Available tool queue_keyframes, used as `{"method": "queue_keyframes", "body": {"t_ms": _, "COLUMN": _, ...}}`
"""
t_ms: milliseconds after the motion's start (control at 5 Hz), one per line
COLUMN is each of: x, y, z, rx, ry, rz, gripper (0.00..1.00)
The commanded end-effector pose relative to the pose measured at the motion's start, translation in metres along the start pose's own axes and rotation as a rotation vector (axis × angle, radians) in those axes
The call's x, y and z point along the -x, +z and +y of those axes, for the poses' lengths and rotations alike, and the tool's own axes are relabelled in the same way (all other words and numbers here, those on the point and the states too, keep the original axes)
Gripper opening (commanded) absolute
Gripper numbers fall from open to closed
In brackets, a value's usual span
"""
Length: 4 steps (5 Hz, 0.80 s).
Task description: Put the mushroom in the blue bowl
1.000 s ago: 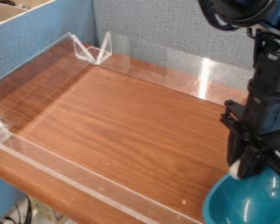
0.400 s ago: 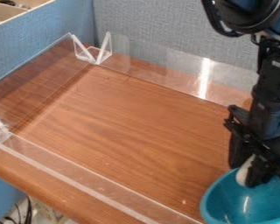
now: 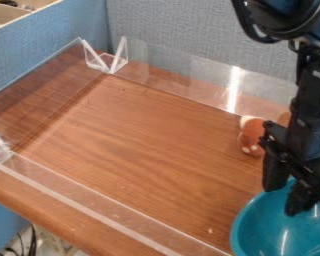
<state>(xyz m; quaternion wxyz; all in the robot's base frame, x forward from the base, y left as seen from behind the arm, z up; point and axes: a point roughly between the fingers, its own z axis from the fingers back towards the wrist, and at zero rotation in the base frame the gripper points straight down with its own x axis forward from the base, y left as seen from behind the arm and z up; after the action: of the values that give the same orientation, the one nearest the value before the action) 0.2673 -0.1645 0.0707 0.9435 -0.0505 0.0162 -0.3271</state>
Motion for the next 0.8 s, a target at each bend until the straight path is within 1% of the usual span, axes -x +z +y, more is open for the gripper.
{"method": "queue_keyframes", "body": {"t_ms": 0, "x": -0.005, "y": 0.011, "z": -0.003, "rx": -0.009, "ry": -0.001, "rz": -0.045, "gripper": 1.00}}
{"method": "queue_keyframes", "body": {"t_ms": 400, "x": -0.006, "y": 0.001, "z": -0.003, "rx": -0.011, "ry": 0.013, "rz": -0.035, "gripper": 1.00}}
{"method": "queue_keyframes", "body": {"t_ms": 600, "x": -0.006, "y": -0.003, "z": -0.003, "rx": -0.011, "ry": 0.019, "rz": -0.032, "gripper": 0.00}}
